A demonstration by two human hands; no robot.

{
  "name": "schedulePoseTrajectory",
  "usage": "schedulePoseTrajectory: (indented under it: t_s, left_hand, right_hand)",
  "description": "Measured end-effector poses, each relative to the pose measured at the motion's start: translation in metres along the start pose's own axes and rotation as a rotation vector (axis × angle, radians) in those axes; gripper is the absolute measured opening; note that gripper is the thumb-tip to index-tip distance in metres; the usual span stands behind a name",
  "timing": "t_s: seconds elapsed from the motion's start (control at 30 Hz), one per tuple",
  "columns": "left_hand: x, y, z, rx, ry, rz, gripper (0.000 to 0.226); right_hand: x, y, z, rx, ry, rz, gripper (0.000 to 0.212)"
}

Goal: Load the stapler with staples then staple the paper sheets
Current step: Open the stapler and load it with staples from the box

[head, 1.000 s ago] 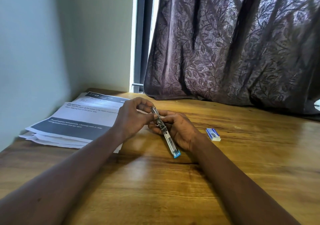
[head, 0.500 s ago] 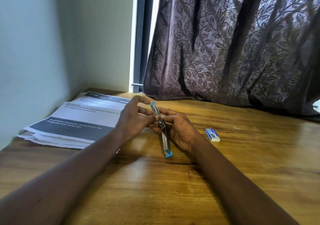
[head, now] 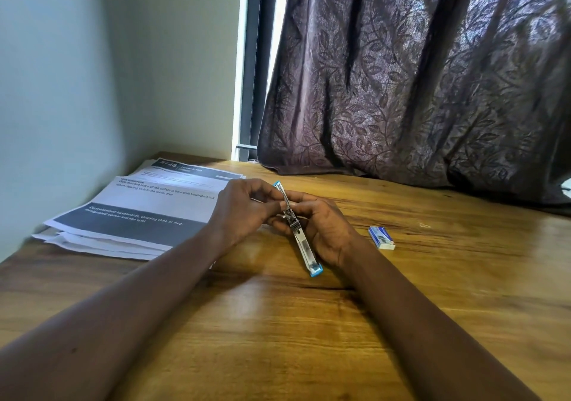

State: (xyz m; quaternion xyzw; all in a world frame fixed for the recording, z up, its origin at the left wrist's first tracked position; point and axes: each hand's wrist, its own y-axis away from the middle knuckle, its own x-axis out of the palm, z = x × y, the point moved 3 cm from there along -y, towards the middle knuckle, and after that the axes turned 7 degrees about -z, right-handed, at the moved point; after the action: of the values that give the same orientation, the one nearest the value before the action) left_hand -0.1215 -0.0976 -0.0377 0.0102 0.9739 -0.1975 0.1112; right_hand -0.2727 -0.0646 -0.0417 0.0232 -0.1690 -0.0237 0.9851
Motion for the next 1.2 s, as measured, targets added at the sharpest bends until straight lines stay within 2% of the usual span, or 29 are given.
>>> schedulePoseTrajectory:
  t_s: [0.17, 0.27, 0.53, 0.83, 0.97, 1.07, 1.13, 1.2]
  left_hand:
    - [0.001, 0.003, -0.003, -0.242, 0.254, 0.008, 0.038]
    - [-0.001, 0.002, -0.004, -0.304, 0.313, 0.001, 0.047]
    - [-0.004, 0.002, -0.006, -0.263, 0.261, -0.036, 0.034]
    - [-0.002, 0.008, -0.016, -0.182, 0.248, -0.002, 0.025]
    - [-0.003, 0.008, -0.018, -0.156, 0.243, -0.002, 0.022]
    - [-0.003, 0.007, -0.016, -0.158, 0.24, 0.031, 0.023]
    - [-0.001, 0.007, -0.015, -0.165, 0.236, 0.075, 0.027]
    - [0.002, 0.008, -0.014, -0.172, 0.232, 0.134, 0.035]
  right_hand:
    - [0.003, 0.004, 0.002, 0.007, 0.022, 0.026, 0.052]
    - [0.003, 0.004, 0.002, 0.016, 0.022, 0.047, 0.04]
    - [0.006, 0.009, 0.004, -0.008, 0.132, 0.016, 0.04]
    - [0.002, 0.009, 0.004, -0.131, 0.246, -0.125, 0.019]
    - [0.002, 0.006, 0.002, -0.158, 0.239, -0.163, 0.014]
    - [0.003, 0.008, 0.003, -0.133, 0.183, -0.165, 0.022]
    - [0.005, 0.011, 0.006, -0.106, 0.118, -0.141, 0.028]
    - [0.004, 0.013, 0.008, -0.093, 0.094, -0.13, 0.021]
